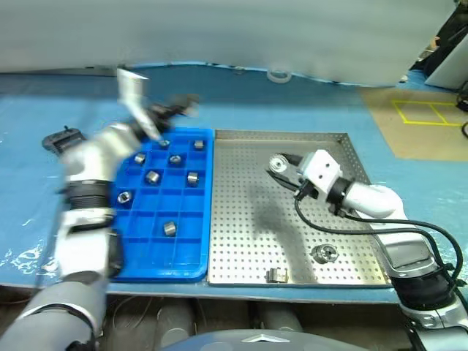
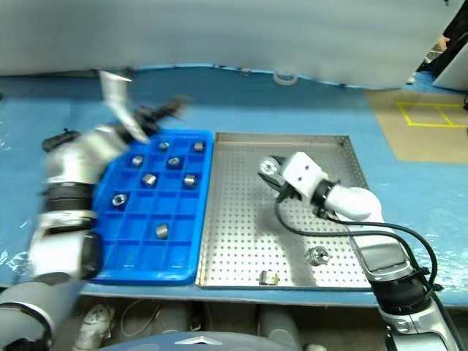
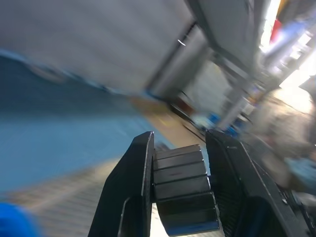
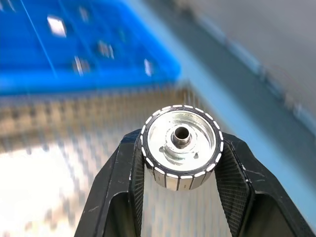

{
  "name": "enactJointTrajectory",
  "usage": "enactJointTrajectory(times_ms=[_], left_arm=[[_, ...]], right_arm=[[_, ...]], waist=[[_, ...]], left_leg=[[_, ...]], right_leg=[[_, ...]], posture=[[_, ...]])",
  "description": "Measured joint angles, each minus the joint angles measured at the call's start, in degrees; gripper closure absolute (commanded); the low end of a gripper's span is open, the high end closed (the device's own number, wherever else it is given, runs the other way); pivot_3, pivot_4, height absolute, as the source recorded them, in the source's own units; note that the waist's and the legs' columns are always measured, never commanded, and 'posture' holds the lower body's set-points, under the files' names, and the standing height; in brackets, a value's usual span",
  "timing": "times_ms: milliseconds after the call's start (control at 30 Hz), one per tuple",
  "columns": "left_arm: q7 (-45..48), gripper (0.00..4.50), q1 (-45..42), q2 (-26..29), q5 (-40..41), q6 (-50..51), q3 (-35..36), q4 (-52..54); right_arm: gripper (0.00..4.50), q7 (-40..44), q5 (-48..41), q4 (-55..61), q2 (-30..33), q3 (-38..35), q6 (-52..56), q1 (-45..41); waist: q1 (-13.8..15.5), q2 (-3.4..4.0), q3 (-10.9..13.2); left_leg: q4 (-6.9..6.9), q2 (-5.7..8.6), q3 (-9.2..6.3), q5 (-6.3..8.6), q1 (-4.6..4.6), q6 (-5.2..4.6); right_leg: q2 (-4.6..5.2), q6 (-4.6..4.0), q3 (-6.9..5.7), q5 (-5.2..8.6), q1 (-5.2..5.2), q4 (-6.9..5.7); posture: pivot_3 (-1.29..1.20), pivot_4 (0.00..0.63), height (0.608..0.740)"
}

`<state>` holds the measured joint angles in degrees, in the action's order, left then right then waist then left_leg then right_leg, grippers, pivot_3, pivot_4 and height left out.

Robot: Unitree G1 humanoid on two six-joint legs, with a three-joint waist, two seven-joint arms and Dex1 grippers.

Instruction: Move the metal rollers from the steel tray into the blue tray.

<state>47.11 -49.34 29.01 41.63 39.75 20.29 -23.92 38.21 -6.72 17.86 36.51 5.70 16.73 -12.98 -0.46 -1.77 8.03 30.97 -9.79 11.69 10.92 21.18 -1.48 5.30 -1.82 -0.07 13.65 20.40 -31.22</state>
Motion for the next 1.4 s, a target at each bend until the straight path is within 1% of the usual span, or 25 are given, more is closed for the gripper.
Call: enactJointTrajectory(times_ms=[33,100,133,233,300,367,467,533,600,733,967,1100,1233,1400], left_arm=[[0.0,3.23,-0.2,1.1,0.0,-0.7,1.1,0.3],[0.1,3.23,-0.1,1.2,0.0,-0.9,1.4,1.0],[0.1,3.23,0.3,1.0,0.0,-0.6,0.9,1.1],[0.2,3.23,4.2,2.5,0.1,1.6,0.5,3.8],[0.8,3.23,8.9,3.9,1.0,4.1,0.0,9.5],[4.2,3.23,15.8,6.4,0.5,4.5,-4.0,17.7],[11.7,3.23,26.2,10.1,-3.1,0.8,-12.2,26.4],[15.4,3.23,30.3,11.0,-5.0,-1.6,-15.6,28.7],[17.2,3.23,31.6,12.0,-6.3,-3.6,-16.6,29.6],[18.2,3.23,31.6,13.7,-7.0,-6.1,-15.8,29.9],[15.2,3.23,31.4,16.1,-9.5,-9.9,-9.7,22.4],[15.7,3.23,35.3,19.5,-10.6,-11.1,-6.4,19.8],[19.6,3.23,42.9,22.9,-10.3,-11.0,-4.7,22.4],[20.3,3.23,47.4,23.0,-9.2,-10.4,-4.4,29.0]], right_arm=[[2.87,0.2,0.1,-1.2,0.0,-0.1,-0.1,-0.1],[2.87,0.8,0.1,-1.6,-1.0,0.5,-1.3,-1.7],[2.87,1.1,0.1,-1.5,-1.3,0.9,-2.2,-2.7],[2.87,1.8,0.1,-1.5,-1.5,1.5,-3.2,-3.9],[2.87,2.5,0.1,-1.6,-1.5,1.7,-3.0,-4.1],[2.87,3.5,0.0,-1.5,-1.4,2.0,-2.7,-4.7],[2.87,6.0,0.0,-1.3,-0.8,2.8,-2.5,-6.3],[2.87,7.8,0.5,-1.3,-0.1,4.1,-3.5,-6.8],[2.87,9.1,1.5,-1.7,0.0,5.6,-5.2,-6.9],[2.87,9.8,2.5,-3.5,-0.6,6.8,-6.9,-7.0],[2.87,9.2,3.3,-4.1,-3.0,6.8,-7.4,-7.1],[2.87,9.0,3.8,-5.7,-4.0,7.1,-7.5,-8.2],[2.87,9.4,4.3,-7.6,-4.5,7.5,-8.7,-9.4],[2.87,10.0,5.3,-11.5,-6.0,8.6,-11.2,-11.4]], waist=[[0.4,0.16,0.0],[2.1,0.40,0.1],[2.9,0.37,0.1],[3.3,0.04,0.0],[3.1,-0.05,0.0],[3.0,-0.05,0.0],[3.0,-0.03,0.0],[3.2,-0.04,0.1],[3.4,-0.02,0.1],[3.4,0.05,0.2],[3.1,-0.12,0.1],[3.0,-0.22,0.0],[3.2,-0.33,0.0],[4.8,-0.30,0.0]], left_leg=[[0.00,0.05,0.01,0.02,-0.05,-0.01],[0.02,0.14,0.03,0.04,-0.10,-0.05],[0.05,0.15,0.04,0.03,-0.08,-0.06],[0.10,0.15,0.03,0.04,-0.03,-0.07],[0.10,0.15,0.03,0.04,0.02,-0.06],[0.03,0.13,0.03,0.05,0.01,-0.04],[-0.03,0.01,0.02,0.01,-0.08,0.09],[-0.08,-0.06,-0.03,-0.10,-0.12,0.27],[-0.11,-0.12,-0.08,-0.20,-0.21,0.42],[-0.16,-0.05,-0.07,-0.30,-0.36,0.57],[-0.21,-0.08,-0.06,-0.32,-0.39,0.60],[-0.28,-0.05,-0.05,-0.27,-0.32,0.53],[-0.34,-0.08,-0.05,-0.25,-0.22,0.55],[-0.33,-0.08,-0.05,-0.30,-0.34,0.62]], right_leg=[[0.06,-0.01,-0.02,0.01,-0.08,-0.01],[0.14,-0.13,0.01,0.08,-0.19,-0.08],[0.15,-0.14,0.02,0.08,-0.19,-0.11],[0.15,-0.14,0.02,0.07,-0.19,-0.24],[0.15,-0.13,0.01,0.06,-0.14,-0.24],[0.14,-0.13,0.00,0.06,-0.10,-0.22],[0.08,-0.10,-0.05,0.07,-0.07,-0.20],[0.03,-0.09,-0.16,0.07,-0.07,-0.23],[-0.01,-0.09,-0.21,0.07,-0.08,-0.34],[-0.01,-0.08,0.00,0.08,-0.09,-0.37],[-0.11,-0.08,0.03,0.08,0.00,-0.46],[-0.11,-0.07,0.02,0.07,0.06,-0.46],[-0.11,-0.07,-0.05,0.07,0.19,-0.44],[-0.08,-0.09,-0.03,0.08,0.16,-0.52]], posture=[[-0.11,0.150,0.740],[-0.09,0.150,0.740],[-0.09,0.150,0.740],[-0.07,0.150,0.740],[-0.07,0.150,0.740],[-0.06,0.150,0.740],[-0.04,0.150,0.740],[-0.04,0.150,0.740],[-0.04,0.150,0.740],[-0.02,0.150,0.740],[0.01,0.150,0.740],[0.03,0.150,0.740],[0.06,0.150,0.740],[0.09,0.150,0.740]])
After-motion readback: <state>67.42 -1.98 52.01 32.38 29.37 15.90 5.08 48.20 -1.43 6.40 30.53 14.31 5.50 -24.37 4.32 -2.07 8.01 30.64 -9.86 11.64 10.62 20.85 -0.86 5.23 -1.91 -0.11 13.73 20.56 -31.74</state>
